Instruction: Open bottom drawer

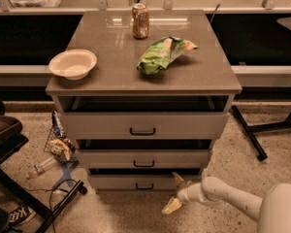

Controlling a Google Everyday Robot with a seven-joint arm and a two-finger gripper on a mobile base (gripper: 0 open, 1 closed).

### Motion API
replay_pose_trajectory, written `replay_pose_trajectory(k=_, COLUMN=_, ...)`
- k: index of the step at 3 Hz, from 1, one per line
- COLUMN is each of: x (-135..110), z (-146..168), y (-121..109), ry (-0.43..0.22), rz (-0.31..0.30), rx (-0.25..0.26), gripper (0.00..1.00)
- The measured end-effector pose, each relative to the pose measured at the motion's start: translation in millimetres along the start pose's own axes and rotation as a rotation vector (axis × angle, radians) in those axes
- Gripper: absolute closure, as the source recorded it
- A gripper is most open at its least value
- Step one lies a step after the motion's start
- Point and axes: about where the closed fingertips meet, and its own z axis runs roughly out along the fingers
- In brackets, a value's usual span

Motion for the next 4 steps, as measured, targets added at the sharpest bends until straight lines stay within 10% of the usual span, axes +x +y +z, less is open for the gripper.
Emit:
replay_pose_trajectory(k=2, x=-11.7, z=29.2, y=-29.6, ry=0.009, rz=-0.035, rx=-0.003, gripper=0.00)
replay_pose_trajectory(k=4, x=-1.8, z=43.0, y=-20.0, ry=0.021, rz=-0.024, rx=-0.030, gripper=0.42)
